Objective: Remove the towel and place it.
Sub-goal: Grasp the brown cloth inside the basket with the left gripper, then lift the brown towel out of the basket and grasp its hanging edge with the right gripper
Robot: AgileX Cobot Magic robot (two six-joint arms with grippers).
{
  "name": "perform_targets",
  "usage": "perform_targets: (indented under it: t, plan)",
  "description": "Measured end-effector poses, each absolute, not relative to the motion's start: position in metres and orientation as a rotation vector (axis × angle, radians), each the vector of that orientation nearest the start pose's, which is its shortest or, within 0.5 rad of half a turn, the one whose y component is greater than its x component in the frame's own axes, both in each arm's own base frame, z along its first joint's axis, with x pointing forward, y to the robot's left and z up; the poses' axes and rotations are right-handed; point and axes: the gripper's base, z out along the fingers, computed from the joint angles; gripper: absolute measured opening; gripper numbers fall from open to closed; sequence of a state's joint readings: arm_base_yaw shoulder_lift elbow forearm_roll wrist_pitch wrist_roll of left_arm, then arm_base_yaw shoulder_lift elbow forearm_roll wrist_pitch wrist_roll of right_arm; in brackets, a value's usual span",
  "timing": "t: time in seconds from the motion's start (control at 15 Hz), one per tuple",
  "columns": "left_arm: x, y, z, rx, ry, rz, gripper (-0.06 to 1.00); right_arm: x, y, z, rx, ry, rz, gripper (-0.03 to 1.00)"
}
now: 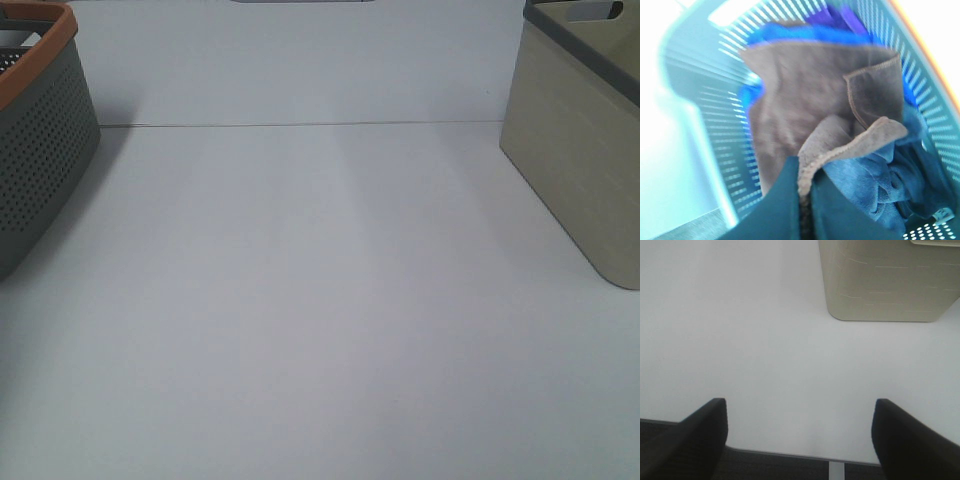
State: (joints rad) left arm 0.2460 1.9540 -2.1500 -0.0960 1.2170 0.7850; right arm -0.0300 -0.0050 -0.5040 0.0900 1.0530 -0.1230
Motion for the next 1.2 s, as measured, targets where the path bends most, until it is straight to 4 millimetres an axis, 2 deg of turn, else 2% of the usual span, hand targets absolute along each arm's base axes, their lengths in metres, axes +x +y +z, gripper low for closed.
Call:
perform_targets:
  t: [0.13, 0.2, 0.27, 0.4, 0.47, 0.67, 0.87, 0.93, 1.0, 1.2]
  plan:
    - [0.392, 0.088, 0.430, 0.619, 2.344, 0.320, 0.00, -0.006, 0.007, 0.279, -0.098, 2.022, 0.011, 0.70]
    - [0.384, 0.084, 0.441, 0.615, 2.315, 0.322, 0.00, -0.006, 0.007, 0.279, -0.098, 2.022, 0.011, 0.70]
    - [0.369, 0.075, 0.461, 0.619, 2.260, 0.334, 0.00, -0.006, 0.007, 0.279, -0.098, 2.022, 0.011, 0.70]
    - [0.344, 0.052, 0.490, 0.706, 2.152, 0.361, 0.00, -0.006, 0.007, 0.279, -0.098, 2.022, 0.011, 0.70]
    - [0.331, 0.026, 0.504, 0.809, 2.067, 0.355, 0.00, -0.006, 0.007, 0.279, -0.098, 2.022, 0.011, 0.70]
    - [0.325, -0.003, 0.512, 0.886, 1.992, 0.315, 0.00, -0.006, 0.007, 0.279, -0.098, 2.022, 0.011, 0.70]
    - [0.316, -0.034, 0.528, 0.933, 1.849, 0.295, 0.00, -0.006, 0.007, 0.279, -0.098, 2.022, 0.011, 0.70]
    - [0.304, -0.057, 0.548, 0.950, 1.726, 0.272, 0.00, -0.006, 0.007, 0.279, -0.098, 2.022, 0.011, 0.70]
    - [0.298, -0.066, 0.555, 0.935, 1.687, 0.239, 0.00, -0.006, 0.007, 0.279, -0.098, 2.022, 0.011, 0.70]
    - [0.295, -0.077, 0.557, 0.912, 1.681, 0.178, 0.00, -0.006, 0.007, 0.279, -0.098, 2.022, 0.011, 0.70]
